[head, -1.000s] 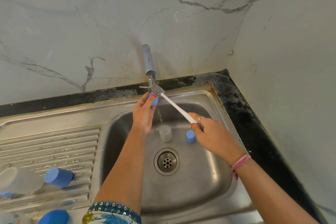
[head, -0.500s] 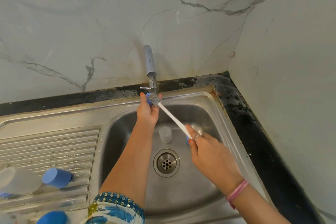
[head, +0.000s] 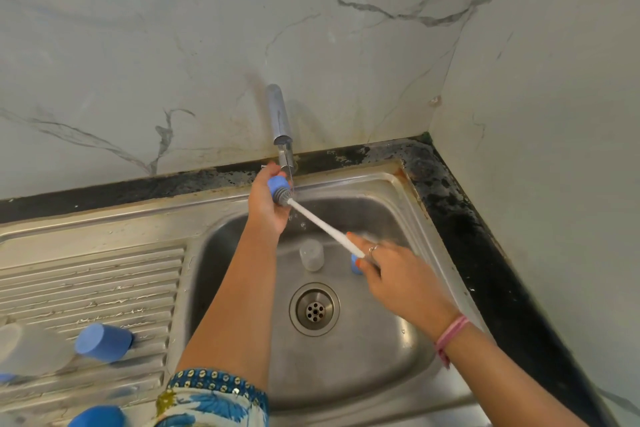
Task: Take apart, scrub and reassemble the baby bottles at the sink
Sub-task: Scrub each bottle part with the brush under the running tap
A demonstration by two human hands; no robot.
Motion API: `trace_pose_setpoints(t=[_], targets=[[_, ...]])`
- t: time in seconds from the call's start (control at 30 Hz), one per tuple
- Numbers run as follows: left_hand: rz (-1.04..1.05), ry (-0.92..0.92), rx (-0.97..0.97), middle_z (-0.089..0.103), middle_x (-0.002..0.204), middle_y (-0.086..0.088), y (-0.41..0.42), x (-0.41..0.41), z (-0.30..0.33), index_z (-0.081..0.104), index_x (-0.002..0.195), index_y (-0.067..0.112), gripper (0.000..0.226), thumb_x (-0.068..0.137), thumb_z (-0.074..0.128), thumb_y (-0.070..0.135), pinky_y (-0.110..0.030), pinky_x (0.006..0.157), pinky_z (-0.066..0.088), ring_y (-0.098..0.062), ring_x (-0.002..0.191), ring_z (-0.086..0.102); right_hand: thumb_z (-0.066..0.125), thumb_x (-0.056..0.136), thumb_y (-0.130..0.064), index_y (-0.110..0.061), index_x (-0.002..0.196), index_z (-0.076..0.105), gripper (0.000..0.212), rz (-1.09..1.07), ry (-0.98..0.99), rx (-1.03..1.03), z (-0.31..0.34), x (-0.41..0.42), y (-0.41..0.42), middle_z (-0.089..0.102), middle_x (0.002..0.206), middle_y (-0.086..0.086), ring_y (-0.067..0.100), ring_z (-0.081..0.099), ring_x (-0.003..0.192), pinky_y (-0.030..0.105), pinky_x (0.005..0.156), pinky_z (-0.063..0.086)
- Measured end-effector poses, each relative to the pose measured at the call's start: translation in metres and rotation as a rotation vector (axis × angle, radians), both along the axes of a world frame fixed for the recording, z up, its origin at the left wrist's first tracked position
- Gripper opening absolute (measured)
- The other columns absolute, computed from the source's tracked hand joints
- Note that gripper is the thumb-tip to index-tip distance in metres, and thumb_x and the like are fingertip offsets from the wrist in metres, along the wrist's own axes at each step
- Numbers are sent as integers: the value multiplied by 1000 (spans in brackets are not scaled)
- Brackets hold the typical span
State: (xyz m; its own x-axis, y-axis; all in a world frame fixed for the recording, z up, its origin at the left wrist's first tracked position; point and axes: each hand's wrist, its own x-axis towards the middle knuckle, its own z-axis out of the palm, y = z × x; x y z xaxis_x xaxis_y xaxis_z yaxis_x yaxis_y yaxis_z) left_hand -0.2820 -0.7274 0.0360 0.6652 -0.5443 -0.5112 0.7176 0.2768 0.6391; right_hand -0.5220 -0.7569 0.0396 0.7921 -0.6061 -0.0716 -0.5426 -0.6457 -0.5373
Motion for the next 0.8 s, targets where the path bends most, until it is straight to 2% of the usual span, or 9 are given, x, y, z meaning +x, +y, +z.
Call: trace_pose_setpoints(t=[0.13,0.2,0.33,0.4,0.47,0.57,0.63,0.73,0.8], targets=[[42,92,-253,66,77,-6,5,0,-4,60,92,12,19,84,74,21,-35,80,59,-13,64,65,56,97,-24,-50,114,62,32,-202,-306,1136,8,0,14,57,68,-6,5,40,45,20,38,31],[-25,66,-176,66,85,-8,7,2,-6,58,96,12,22,87,70,28,-38,84,57,-15,74,68,55,97,-26,-46,120,61,31,-213,-309,1086,8,-1,14,57,68,-6,6,39,45,21,39,31],[-192,-193,249,65,94,-13,6,10,-6,58,107,10,29,97,54,36,-32,80,53,-18,79,64,36,103,-31,-37,151,23,51,-7,152,-117,-3,-6,6,51,91,-3,14,54,63,32,61,52],[-213,-164,230,64,101,-14,3,9,1,59,111,9,38,93,58,43,-35,86,53,-21,86,64,32,103,-25,-35,154,7,58,31,247,-385,-8,-5,8,46,99,-1,15,51,63,30,62,51],[-180,-171,231,62,93,-9,-1,7,4,61,104,12,44,85,66,52,-36,87,55,-18,81,62,39,102,-27,-41,149,27,50,22,83,-101,-5,-1,8,54,90,-3,11,51,59,27,55,48],[-158,7,-13,58,82,-5,1,-3,-2,62,95,11,42,87,62,52,-35,81,58,-13,69,60,55,97,-22,-45,116,66,32,-218,-353,1166,4,-1,12,55,70,-3,6,39,45,19,38,30],[-153,159,-274,60,76,-2,7,-9,-9,67,96,9,49,83,63,56,-36,83,58,-11,69,62,58,94,-20,-35,104,74,24,-246,-406,1643,7,-7,11,54,73,0,6,33,44,16,36,24],[-229,112,-285,68,93,-2,8,-7,-15,62,115,11,51,89,55,54,-41,94,53,-13,81,67,57,95,-22,-37,107,73,25,-254,-409,1606,2,-13,9,54,73,-1,6,34,45,16,36,27],[-299,-20,-59,69,99,-5,4,-4,-9,55,121,12,40,99,41,42,-43,89,52,-18,87,67,55,97,-26,-39,122,64,30,-265,-280,1008,-3,-15,7,56,70,-4,9,43,48,22,41,39]])
